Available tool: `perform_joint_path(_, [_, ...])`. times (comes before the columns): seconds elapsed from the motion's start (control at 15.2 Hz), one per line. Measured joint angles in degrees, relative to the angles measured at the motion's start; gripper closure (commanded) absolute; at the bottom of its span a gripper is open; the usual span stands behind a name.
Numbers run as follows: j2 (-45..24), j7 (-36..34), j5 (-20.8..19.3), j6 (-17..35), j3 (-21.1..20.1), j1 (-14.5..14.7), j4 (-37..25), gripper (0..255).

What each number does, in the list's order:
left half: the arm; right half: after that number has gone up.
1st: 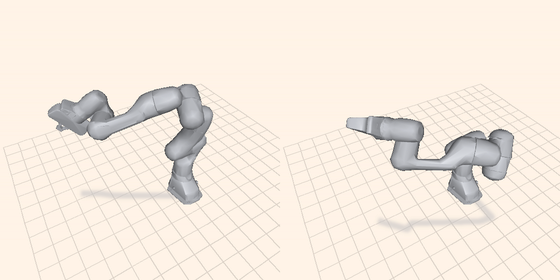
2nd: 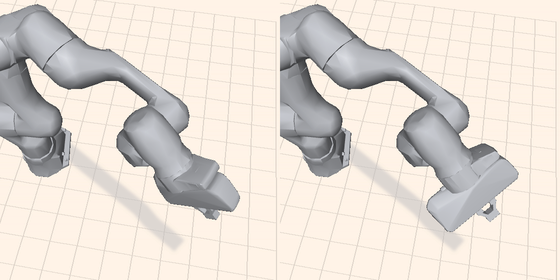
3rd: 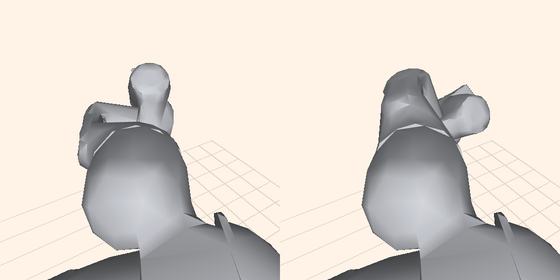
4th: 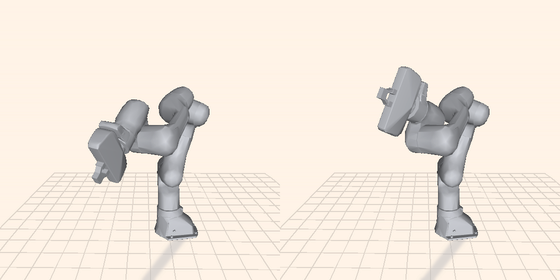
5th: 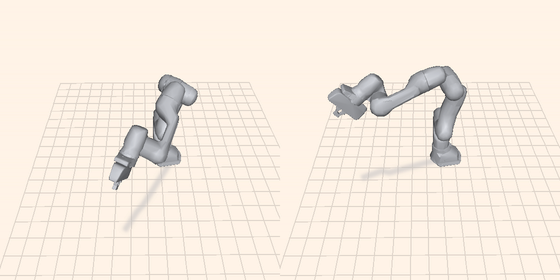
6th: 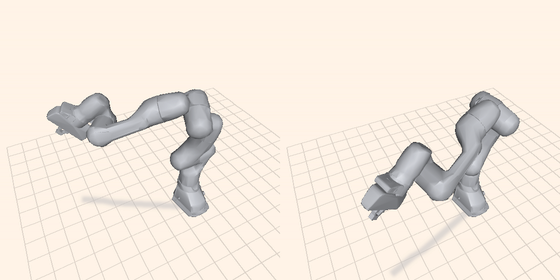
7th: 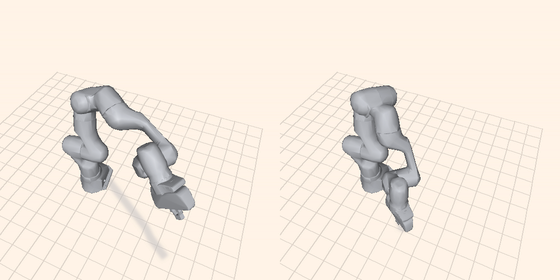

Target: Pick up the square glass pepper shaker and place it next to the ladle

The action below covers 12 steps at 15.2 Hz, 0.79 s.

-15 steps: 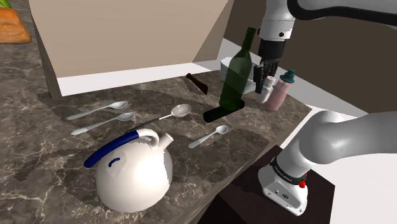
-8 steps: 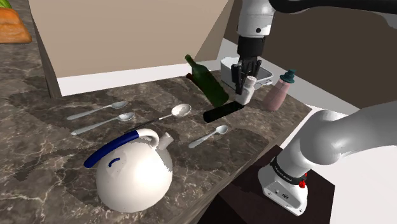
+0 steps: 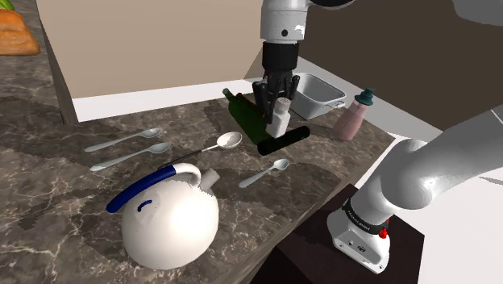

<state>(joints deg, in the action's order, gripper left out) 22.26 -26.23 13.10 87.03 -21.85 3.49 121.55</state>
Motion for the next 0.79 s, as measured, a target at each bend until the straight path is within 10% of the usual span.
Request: perform_joint_path(0.79, [-26.1,-17.9,-6.3,0.9,-10.6,4.3,-25.4,255])
